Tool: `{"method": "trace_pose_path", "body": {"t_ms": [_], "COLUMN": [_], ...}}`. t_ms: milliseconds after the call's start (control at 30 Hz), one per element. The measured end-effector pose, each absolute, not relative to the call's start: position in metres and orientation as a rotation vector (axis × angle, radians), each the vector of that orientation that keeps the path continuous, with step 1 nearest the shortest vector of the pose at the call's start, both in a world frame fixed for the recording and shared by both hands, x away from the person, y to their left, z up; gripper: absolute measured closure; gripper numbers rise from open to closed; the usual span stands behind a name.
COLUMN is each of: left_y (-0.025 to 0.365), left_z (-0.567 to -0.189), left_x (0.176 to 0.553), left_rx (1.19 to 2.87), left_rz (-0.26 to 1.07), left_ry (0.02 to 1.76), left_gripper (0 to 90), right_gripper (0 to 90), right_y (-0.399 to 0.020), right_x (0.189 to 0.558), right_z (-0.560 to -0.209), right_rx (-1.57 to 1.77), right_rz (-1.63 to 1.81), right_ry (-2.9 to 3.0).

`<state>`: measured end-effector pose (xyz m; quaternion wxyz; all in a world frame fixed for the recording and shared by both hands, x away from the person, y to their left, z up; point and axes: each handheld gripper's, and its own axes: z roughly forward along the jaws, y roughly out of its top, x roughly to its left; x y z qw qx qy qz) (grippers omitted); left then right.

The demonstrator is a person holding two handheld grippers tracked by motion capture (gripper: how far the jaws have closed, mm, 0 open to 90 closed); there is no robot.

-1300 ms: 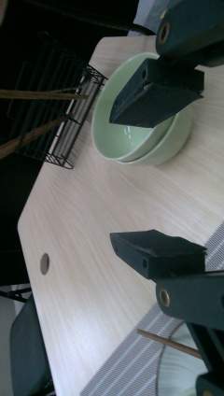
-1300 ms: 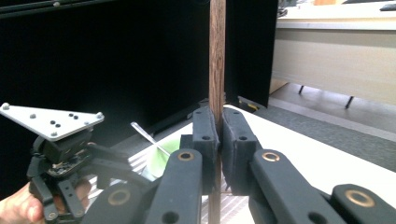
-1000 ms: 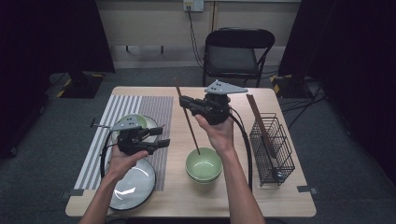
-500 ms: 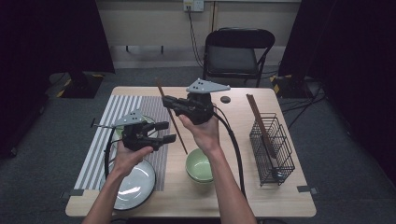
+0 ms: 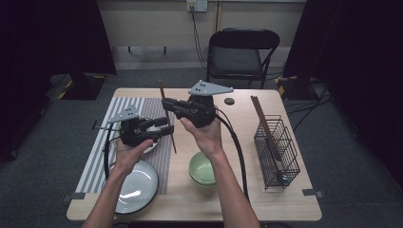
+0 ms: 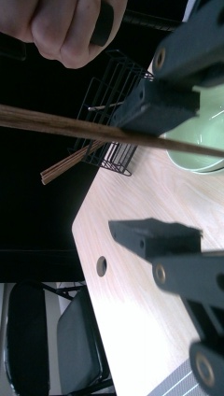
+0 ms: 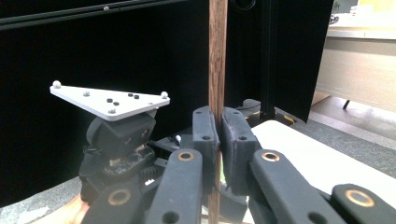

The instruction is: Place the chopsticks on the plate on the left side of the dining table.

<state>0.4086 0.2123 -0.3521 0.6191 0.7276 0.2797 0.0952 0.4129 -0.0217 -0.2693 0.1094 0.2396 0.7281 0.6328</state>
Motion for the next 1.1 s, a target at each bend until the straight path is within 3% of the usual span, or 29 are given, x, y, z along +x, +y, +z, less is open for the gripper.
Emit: {"method": "trace_pose_path", "body": {"t_ms": [400, 967, 1100], "left_y": [0.204, 0.204, 0.203], "left_z": [-0.344, -0.345, -0.347], "left_x": [0.405, 0.405, 0.406], "left_rx": [1.695, 1.703, 1.711], "left_rz": [0.175, 0.168, 0.173], "left_ry": [0.548, 0.537, 0.549], "left_gripper": [79.6, 85.0, 85.0], "right_gripper": [85.0, 83.4, 74.0], "right_y": [-0.016, -0.03, -0.032], "right_x": [0.415, 0.415, 0.414], "right_z": [-0.274, -0.28, -0.28], "right_rx": [0.705, 0.704, 0.673], "right_rz": [1.868, 1.92, 1.931], "right_ry": [2.165, 2.125, 2.135]}}
